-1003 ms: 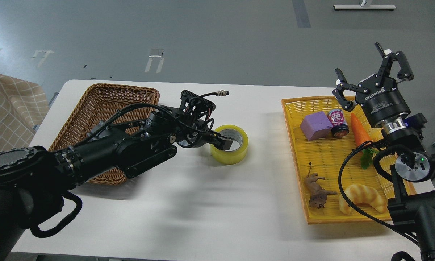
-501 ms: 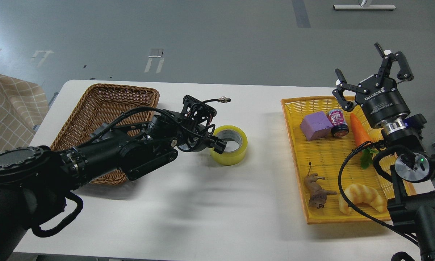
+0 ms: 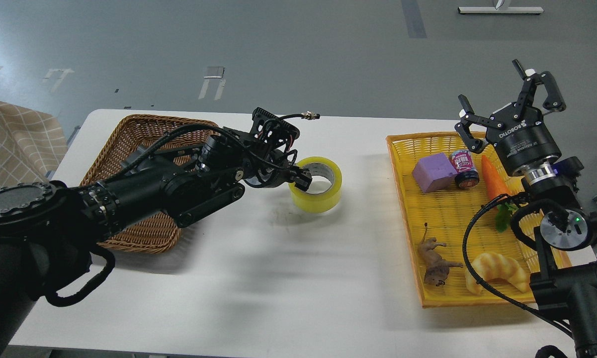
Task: Place and transfer tape with both arms
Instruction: 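Lift the tape roll with the left gripper over the wicker basket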
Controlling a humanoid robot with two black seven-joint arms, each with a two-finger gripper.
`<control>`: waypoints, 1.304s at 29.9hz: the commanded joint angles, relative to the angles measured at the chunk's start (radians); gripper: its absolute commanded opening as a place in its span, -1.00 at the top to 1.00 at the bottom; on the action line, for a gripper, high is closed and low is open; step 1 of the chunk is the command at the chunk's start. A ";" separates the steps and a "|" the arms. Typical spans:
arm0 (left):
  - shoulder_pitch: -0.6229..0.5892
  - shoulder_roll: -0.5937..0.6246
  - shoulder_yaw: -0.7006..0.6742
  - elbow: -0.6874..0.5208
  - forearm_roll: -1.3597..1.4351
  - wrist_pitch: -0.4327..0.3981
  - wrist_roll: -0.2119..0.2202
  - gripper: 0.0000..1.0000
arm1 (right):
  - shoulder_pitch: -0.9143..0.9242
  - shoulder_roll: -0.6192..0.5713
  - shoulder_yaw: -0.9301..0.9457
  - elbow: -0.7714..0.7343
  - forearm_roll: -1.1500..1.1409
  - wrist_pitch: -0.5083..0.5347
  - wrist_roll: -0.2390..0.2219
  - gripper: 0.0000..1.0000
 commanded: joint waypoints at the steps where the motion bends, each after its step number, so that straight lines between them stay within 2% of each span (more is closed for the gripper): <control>1: -0.028 0.021 0.000 -0.004 -0.004 0.000 -0.002 1.00 | 0.000 0.003 0.000 0.005 0.000 0.000 0.001 -0.99; 16: -0.109 0.191 -0.002 -0.012 -0.015 0.000 -0.041 1.00 | 0.011 0.004 0.001 0.005 0.000 0.000 0.000 -0.99; 18: -0.118 0.226 -0.002 -0.012 -0.015 0.000 -0.060 1.00 | 0.014 0.004 0.001 0.005 0.000 0.000 0.001 -0.99; 27: -0.117 0.373 0.041 -0.014 -0.013 0.000 -0.100 1.00 | 0.019 0.003 0.001 0.000 0.000 0.000 0.000 -0.99; 39: -0.101 0.487 0.067 -0.014 -0.016 0.000 -0.140 1.00 | 0.020 0.004 0.001 -0.001 0.000 0.000 0.000 -0.99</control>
